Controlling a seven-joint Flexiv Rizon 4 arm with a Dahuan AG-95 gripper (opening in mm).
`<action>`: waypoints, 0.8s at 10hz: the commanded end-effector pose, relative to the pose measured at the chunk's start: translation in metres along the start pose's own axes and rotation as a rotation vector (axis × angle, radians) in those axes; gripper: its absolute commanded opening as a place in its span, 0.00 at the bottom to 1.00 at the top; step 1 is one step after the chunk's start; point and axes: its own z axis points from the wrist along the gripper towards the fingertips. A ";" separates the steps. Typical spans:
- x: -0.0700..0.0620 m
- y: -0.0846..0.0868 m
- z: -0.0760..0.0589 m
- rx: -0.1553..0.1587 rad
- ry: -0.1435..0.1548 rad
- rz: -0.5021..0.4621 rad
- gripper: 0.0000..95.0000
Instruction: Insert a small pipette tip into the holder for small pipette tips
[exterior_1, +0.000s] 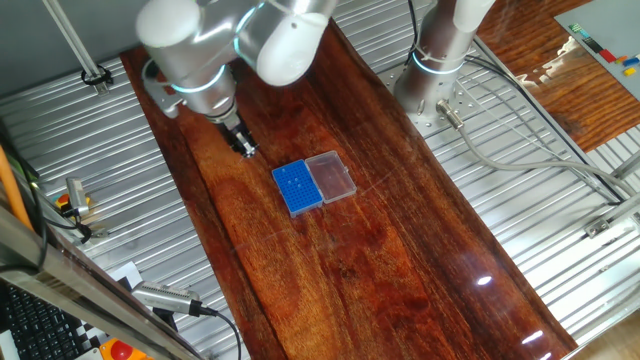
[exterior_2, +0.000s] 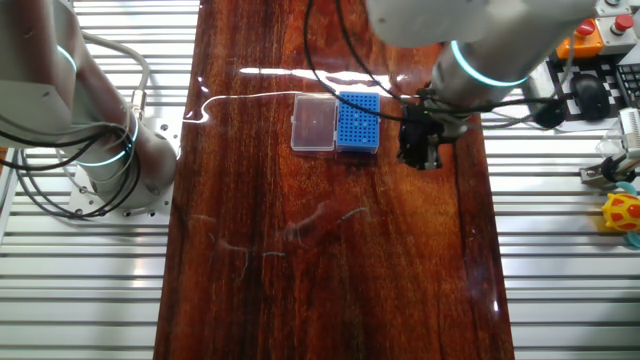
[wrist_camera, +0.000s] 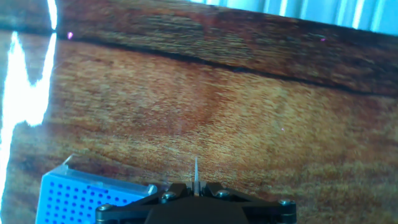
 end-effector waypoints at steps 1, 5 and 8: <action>0.004 0.001 -0.002 0.010 0.014 -0.104 0.00; 0.017 0.011 0.007 0.001 0.060 -0.221 0.00; 0.057 0.038 0.028 0.029 0.091 -0.266 0.00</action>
